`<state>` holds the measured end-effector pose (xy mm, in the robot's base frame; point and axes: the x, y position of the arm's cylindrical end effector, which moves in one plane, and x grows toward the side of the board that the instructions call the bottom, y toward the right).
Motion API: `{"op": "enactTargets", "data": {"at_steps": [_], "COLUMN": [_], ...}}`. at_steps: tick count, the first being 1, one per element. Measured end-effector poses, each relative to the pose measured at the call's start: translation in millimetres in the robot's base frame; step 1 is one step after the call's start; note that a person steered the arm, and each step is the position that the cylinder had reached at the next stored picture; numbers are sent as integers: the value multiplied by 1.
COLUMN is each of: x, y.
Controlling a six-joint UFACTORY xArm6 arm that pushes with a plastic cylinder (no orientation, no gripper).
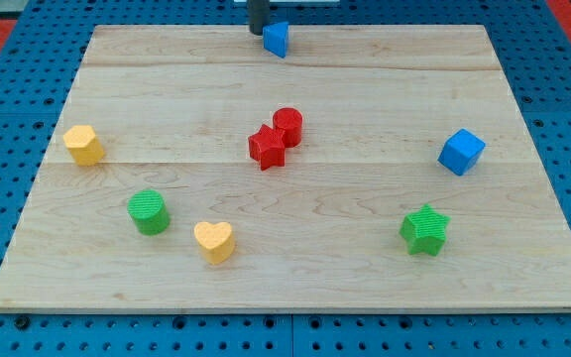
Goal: Push blue triangle to the right side of the board
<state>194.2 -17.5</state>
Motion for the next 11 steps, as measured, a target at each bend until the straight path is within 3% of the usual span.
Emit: {"op": "enactTargets", "data": {"at_steps": [1, 2, 4, 5, 7, 9, 10, 11], "x": [20, 28, 30, 64, 53, 54, 111, 159], "y": [53, 34, -118, -109, 42, 148, 152, 222]}}
